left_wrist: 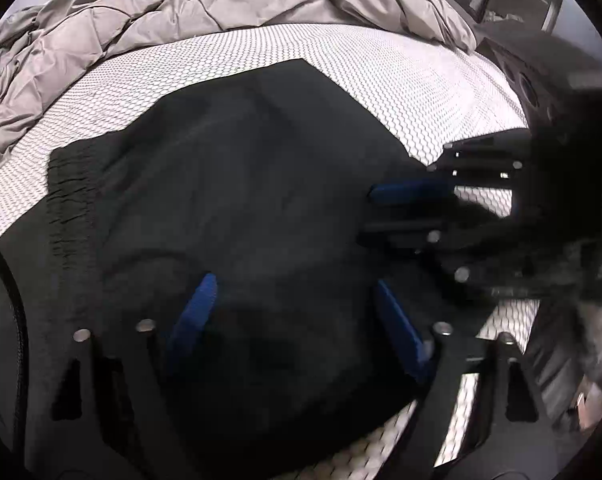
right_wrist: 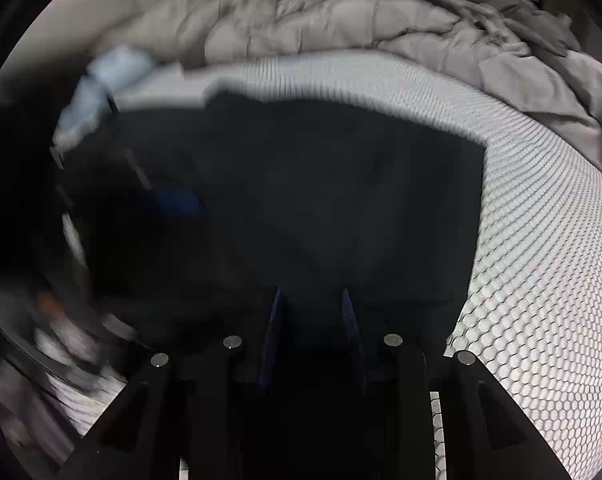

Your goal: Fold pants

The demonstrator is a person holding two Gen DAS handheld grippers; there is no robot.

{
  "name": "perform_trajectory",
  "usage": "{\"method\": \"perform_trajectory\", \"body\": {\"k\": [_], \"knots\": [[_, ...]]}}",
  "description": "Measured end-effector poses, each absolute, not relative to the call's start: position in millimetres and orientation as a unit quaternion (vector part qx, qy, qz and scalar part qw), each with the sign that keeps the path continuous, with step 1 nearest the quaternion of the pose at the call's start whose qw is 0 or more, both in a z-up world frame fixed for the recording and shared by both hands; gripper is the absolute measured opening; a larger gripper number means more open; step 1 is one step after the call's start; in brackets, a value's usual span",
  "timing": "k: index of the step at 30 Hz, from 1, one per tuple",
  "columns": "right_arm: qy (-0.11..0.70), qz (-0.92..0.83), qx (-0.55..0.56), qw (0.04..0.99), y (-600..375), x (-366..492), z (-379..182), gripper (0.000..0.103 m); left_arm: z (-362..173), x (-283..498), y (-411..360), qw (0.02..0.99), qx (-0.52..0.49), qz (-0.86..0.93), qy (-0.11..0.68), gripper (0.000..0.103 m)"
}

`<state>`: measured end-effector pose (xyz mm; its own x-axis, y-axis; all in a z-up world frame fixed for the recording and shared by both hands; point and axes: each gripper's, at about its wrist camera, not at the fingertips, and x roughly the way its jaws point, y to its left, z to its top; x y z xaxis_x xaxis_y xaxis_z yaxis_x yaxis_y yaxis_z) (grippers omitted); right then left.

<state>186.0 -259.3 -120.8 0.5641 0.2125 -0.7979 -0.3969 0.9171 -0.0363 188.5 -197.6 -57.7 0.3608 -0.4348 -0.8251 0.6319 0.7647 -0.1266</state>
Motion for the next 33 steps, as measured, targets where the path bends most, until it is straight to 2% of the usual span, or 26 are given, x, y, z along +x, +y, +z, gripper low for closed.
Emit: {"method": "perform_trajectory", "body": {"k": [4, 8, 11, 15, 19, 22, 26, 30, 32, 33], "knots": [[0.436, 0.167, -0.113, 0.877, -278, 175, -111, 0.030, -44, 175, -180, 0.819, 0.103, -0.342, 0.449, 0.077], [0.419, 0.175, -0.061, 0.889, -296, 173, -99, 0.030, -24, 182, -169, 0.840, 0.050, -0.335, 0.424, 0.077], [0.398, 0.186, -0.026, 0.898, -285, 190, -91, 0.030, -35, 209, -175, 0.842, 0.026, -0.292, 0.452, 0.076], [0.427, 0.171, -0.048, 0.887, -262, 225, -106, 0.030, -54, 227, -170, 0.840, 0.054, -0.269, 0.468, 0.052], [0.446, 0.119, -0.106, 0.881, -261, 232, -108, 0.030, -48, 222, -139, 0.845, 0.017, -0.257, 0.469, 0.051], [0.442, 0.110, -0.074, 0.887, -278, 226, -99, 0.030, -39, 221, -127, 0.848, -0.013, -0.262, 0.460, 0.051], [0.397, 0.134, -0.050, 0.907, -276, 215, -80, 0.030, -27, 231, -144, 0.862, -0.001, -0.265, 0.432, 0.051], [0.400, 0.145, -0.051, 0.904, -255, 241, -85, 0.030, -49, 262, -171, 0.853, 0.036, -0.237, 0.464, 0.051], [0.418, 0.145, -0.062, 0.894, -251, 255, -96, 0.030, -56, 270, -169, 0.848, 0.023, -0.241, 0.471, 0.047], [0.426, 0.137, -0.078, 0.891, -252, 257, -100, 0.030, -56, 271, -164, 0.848, 0.010, -0.245, 0.470, 0.042]]}}
